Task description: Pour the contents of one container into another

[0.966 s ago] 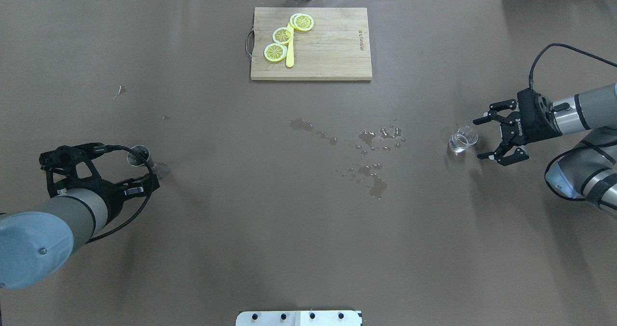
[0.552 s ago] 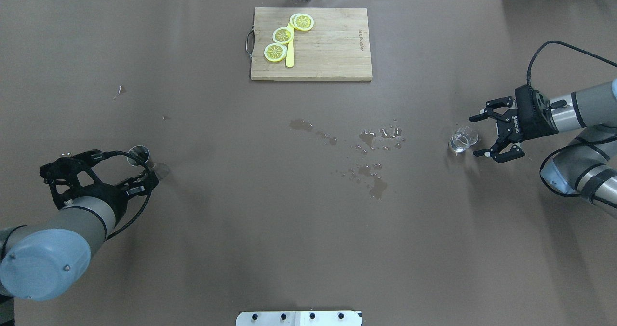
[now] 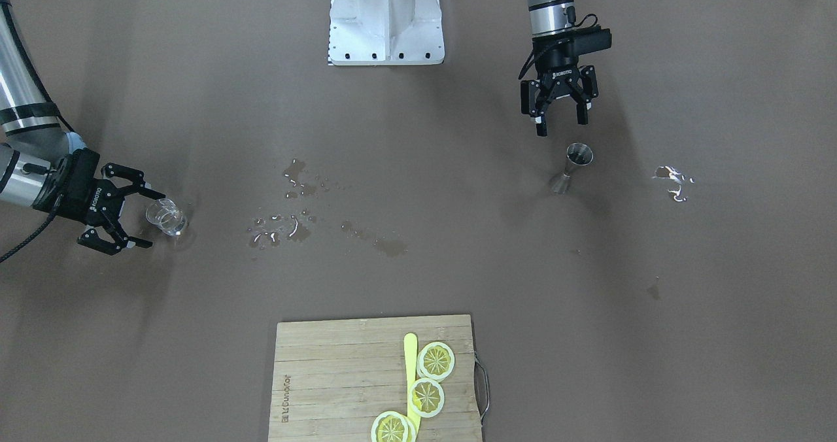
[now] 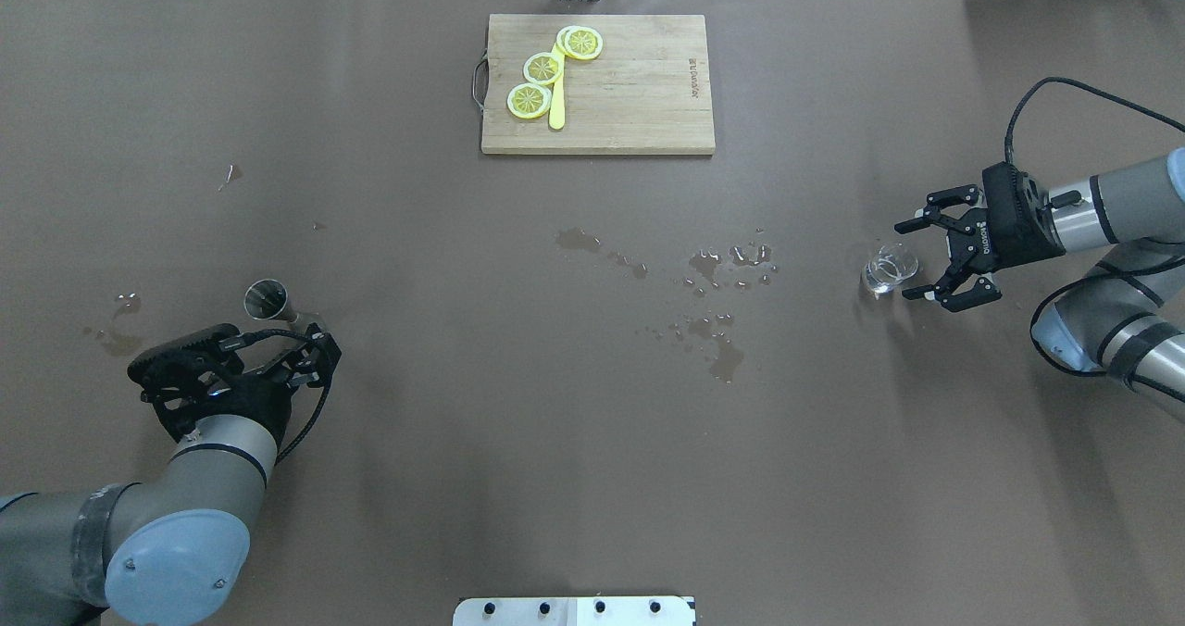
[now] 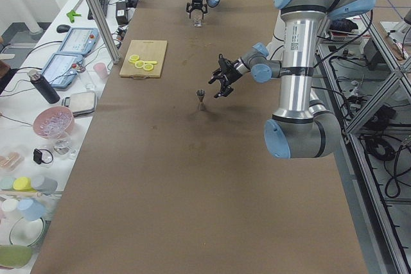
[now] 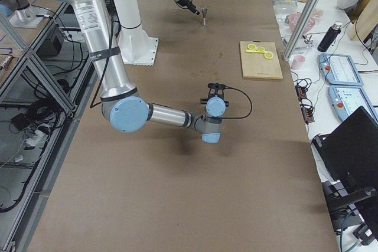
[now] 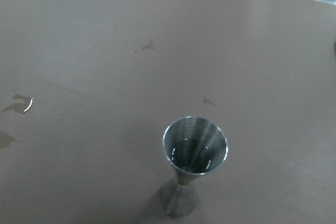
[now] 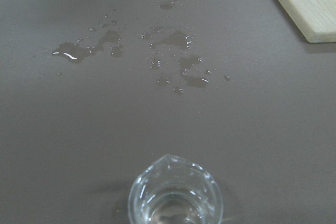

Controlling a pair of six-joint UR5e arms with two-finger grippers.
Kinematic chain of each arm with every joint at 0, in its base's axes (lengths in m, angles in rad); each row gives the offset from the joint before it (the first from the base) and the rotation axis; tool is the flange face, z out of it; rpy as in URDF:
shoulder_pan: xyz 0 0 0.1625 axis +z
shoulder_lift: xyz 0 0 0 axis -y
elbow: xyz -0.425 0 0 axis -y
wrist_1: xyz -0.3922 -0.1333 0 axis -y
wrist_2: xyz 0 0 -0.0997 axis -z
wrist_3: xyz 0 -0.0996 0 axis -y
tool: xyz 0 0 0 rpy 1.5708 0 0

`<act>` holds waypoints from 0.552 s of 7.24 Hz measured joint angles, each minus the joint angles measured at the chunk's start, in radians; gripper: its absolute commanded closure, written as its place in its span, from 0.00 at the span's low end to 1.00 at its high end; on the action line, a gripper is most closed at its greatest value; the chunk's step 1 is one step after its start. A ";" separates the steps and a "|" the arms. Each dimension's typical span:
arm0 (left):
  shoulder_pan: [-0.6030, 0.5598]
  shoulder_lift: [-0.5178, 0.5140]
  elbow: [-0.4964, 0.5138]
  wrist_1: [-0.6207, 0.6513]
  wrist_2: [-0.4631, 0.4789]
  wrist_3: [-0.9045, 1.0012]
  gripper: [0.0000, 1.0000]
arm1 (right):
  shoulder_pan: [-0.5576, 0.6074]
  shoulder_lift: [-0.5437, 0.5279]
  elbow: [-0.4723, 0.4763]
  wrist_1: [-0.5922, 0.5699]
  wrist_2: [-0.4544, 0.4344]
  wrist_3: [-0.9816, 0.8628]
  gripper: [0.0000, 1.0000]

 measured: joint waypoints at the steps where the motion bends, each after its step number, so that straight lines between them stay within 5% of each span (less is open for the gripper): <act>1: 0.007 -0.011 0.031 0.003 0.060 -0.002 0.02 | -0.004 0.000 0.000 0.000 0.000 0.000 0.01; 4: 0.026 -0.039 0.137 0.006 0.177 -0.016 0.02 | -0.019 0.006 -0.001 0.002 -0.006 0.001 0.03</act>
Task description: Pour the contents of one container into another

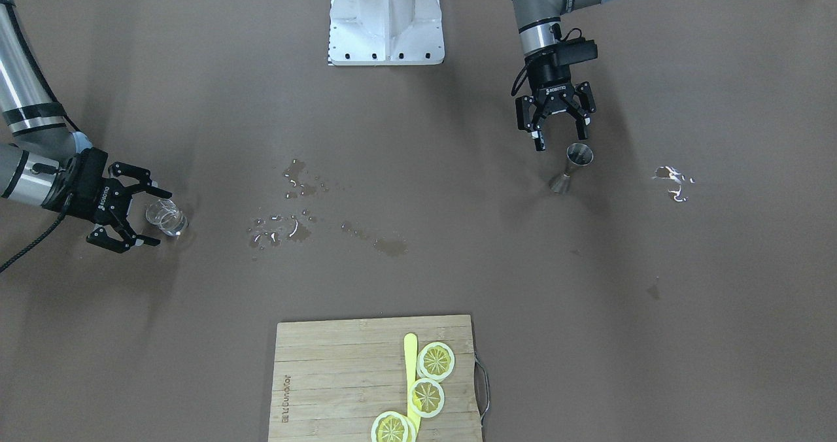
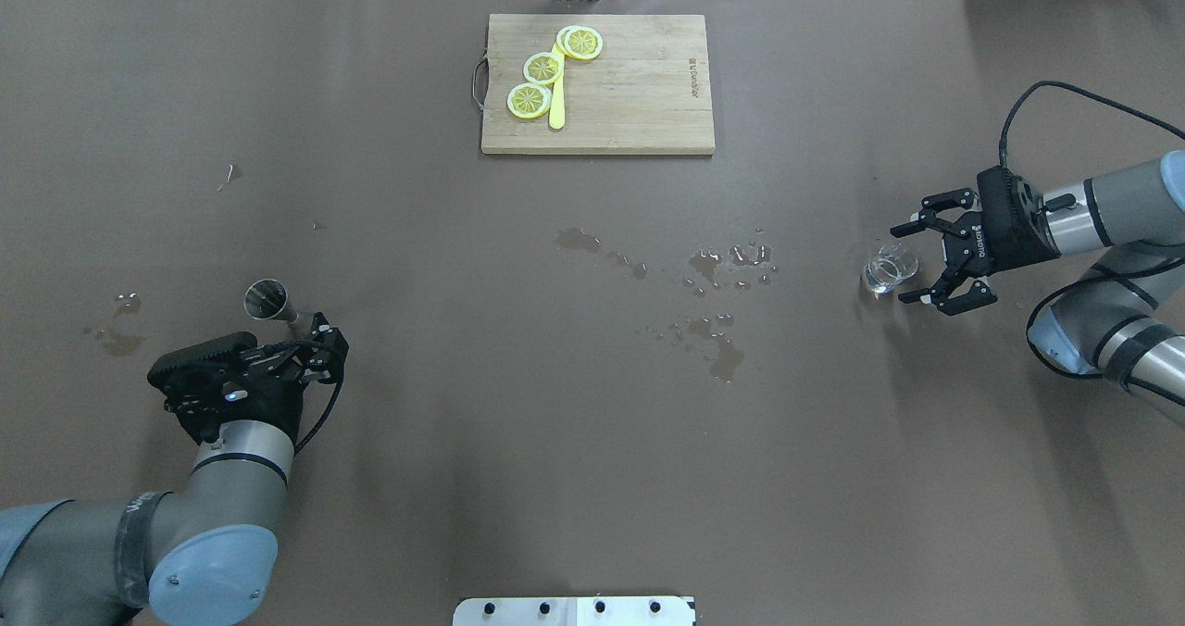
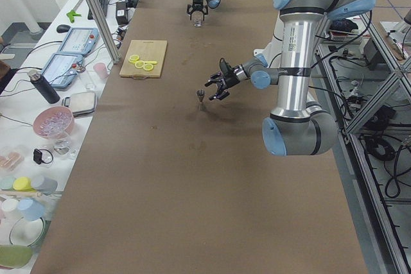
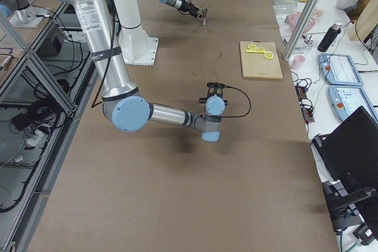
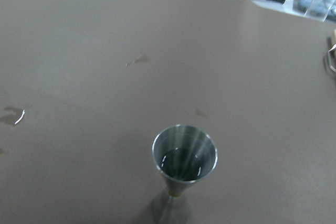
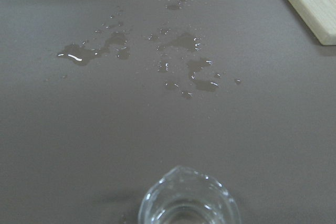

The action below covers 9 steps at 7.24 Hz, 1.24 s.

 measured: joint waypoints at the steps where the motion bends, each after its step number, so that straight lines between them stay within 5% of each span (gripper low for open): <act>1: 0.001 -0.002 0.027 0.000 0.022 -0.002 0.02 | -0.005 0.001 0.000 0.000 -0.004 0.000 0.05; 7: 0.004 -0.049 0.163 -0.007 0.117 -0.062 0.04 | -0.018 0.001 -0.004 0.002 -0.017 0.002 0.07; 9: 0.004 -0.051 0.176 -0.012 0.132 -0.062 0.12 | -0.020 0.001 -0.007 0.002 -0.017 0.002 0.07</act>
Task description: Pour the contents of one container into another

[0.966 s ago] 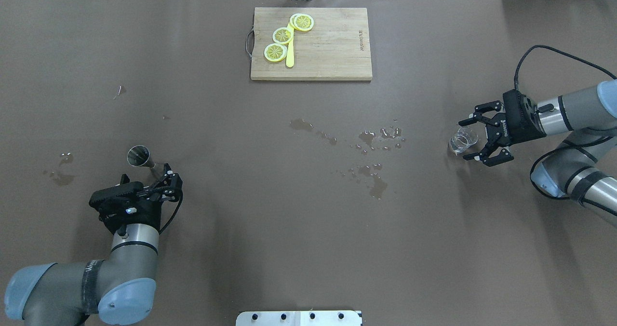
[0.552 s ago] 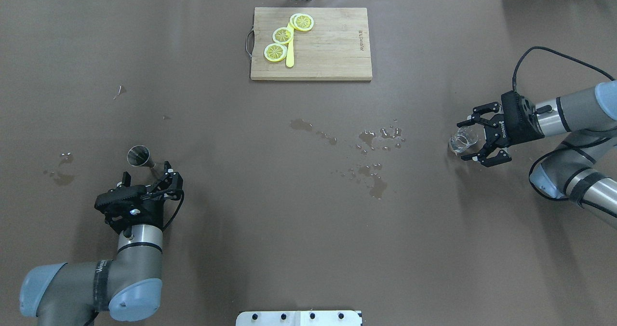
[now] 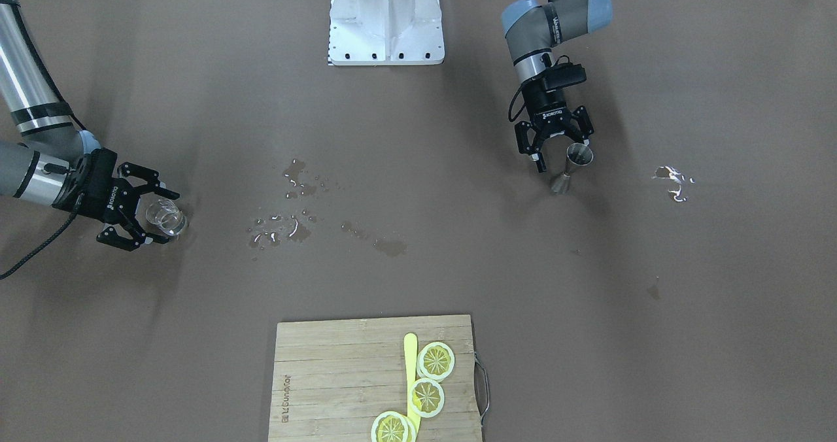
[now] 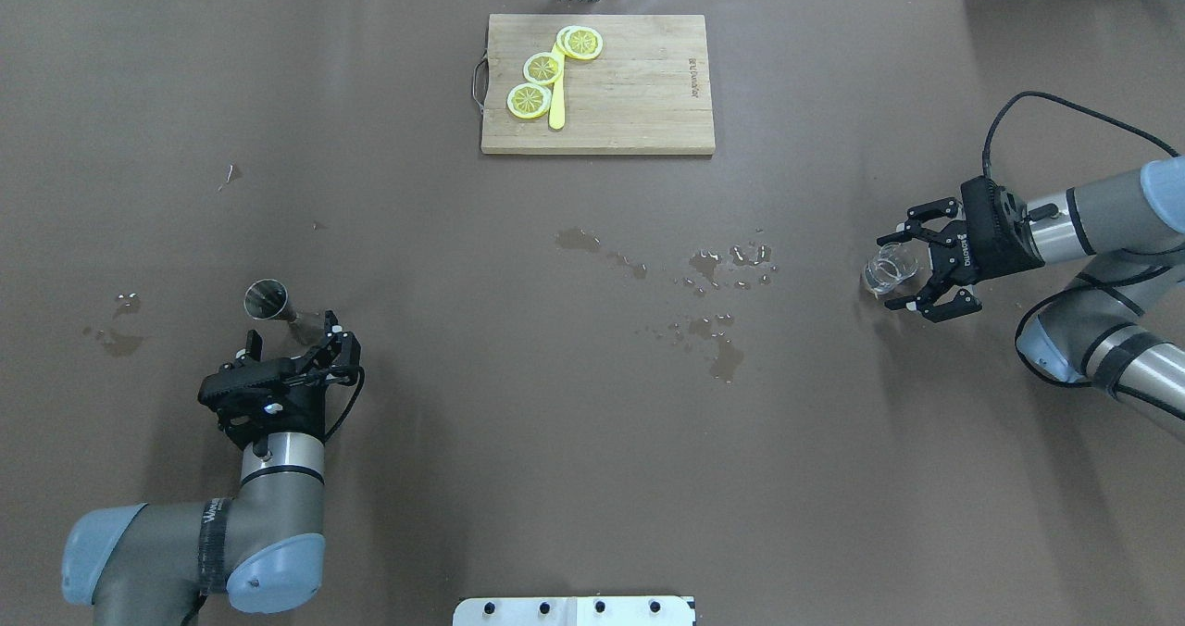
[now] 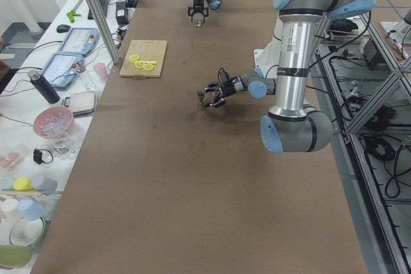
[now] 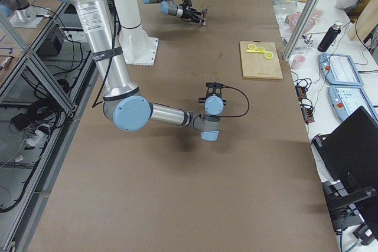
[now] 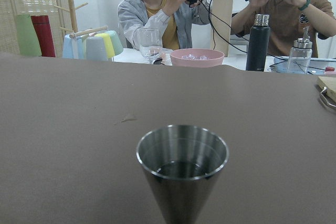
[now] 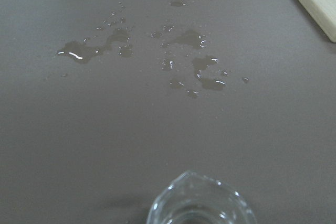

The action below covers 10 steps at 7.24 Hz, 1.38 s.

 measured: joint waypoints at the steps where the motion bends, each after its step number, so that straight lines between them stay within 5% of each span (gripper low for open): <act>1: -0.001 0.002 0.000 -0.001 0.006 0.000 0.16 | -0.001 0.000 -0.003 0.000 0.000 0.000 0.08; 4: -0.005 0.004 0.004 0.004 0.039 -0.001 0.48 | -0.006 0.000 -0.005 0.000 -0.006 0.003 0.15; 10: -0.017 -0.005 0.041 0.012 0.066 -0.003 0.49 | -0.012 0.008 -0.005 0.000 -0.029 0.019 0.45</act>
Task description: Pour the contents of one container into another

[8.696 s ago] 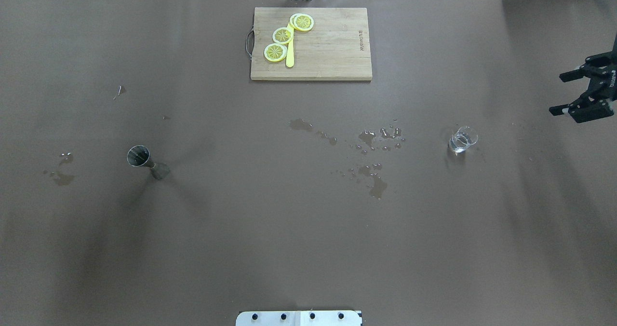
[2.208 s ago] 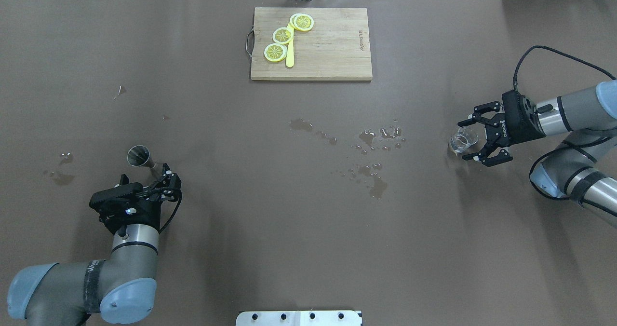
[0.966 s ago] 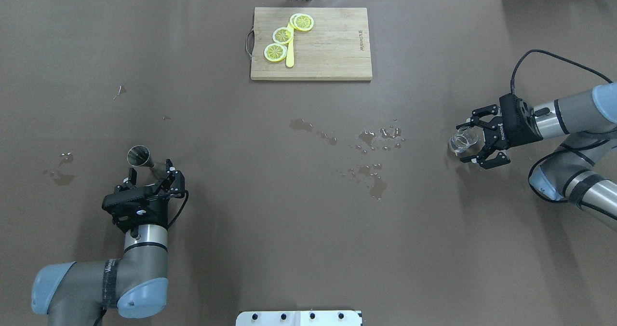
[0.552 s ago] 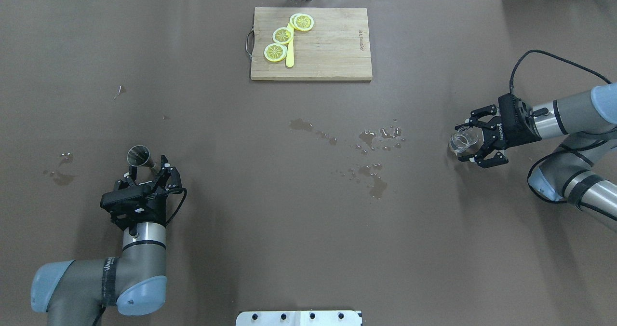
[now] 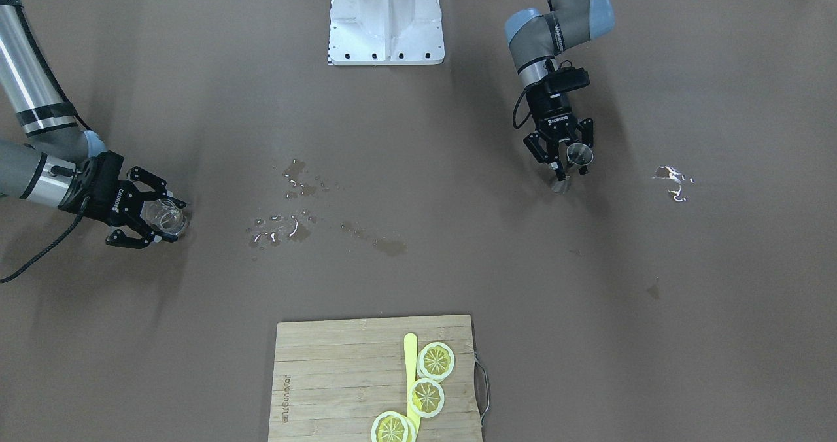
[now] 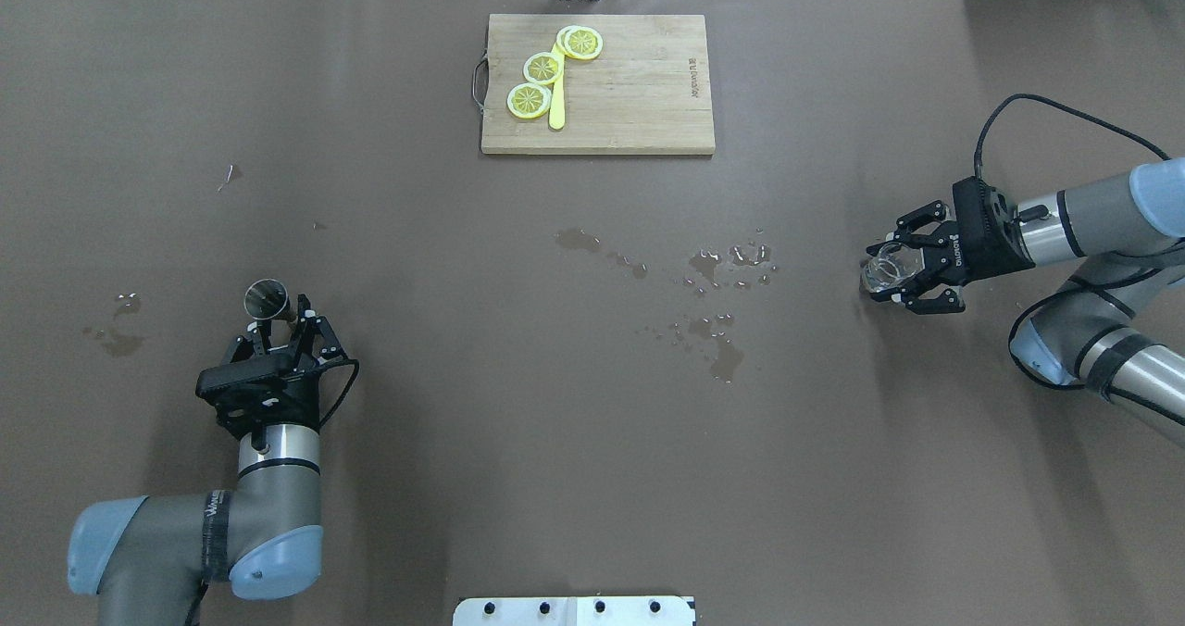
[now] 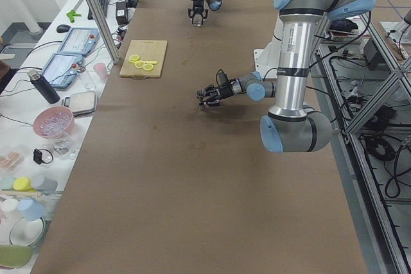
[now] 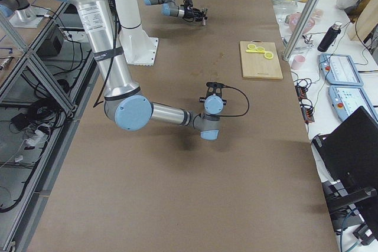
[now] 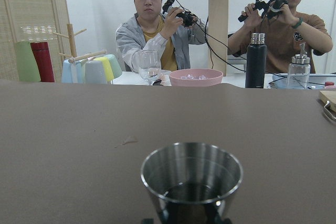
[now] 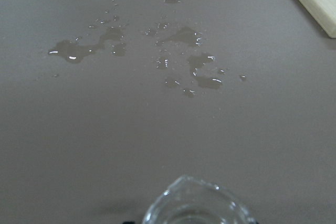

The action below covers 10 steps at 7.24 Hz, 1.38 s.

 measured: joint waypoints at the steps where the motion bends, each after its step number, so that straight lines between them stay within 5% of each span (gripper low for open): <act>1: -0.001 0.000 0.003 0.000 0.000 0.000 0.53 | 0.000 0.000 0.000 0.000 0.000 0.001 0.52; 3: -0.006 -0.001 0.006 0.000 -0.001 0.000 0.78 | 0.001 0.000 0.001 0.001 -0.001 0.001 0.52; 4: -0.009 -0.001 0.006 0.000 -0.002 0.001 1.00 | 0.001 0.000 0.002 0.001 -0.001 0.001 0.52; 7: -0.021 0.001 -0.016 -0.006 -0.003 0.023 1.00 | 0.002 0.000 0.012 0.002 -0.001 0.001 0.56; 10: -0.057 0.011 -0.075 -0.019 -0.005 0.076 1.00 | 0.020 0.001 0.035 0.000 0.002 0.009 0.77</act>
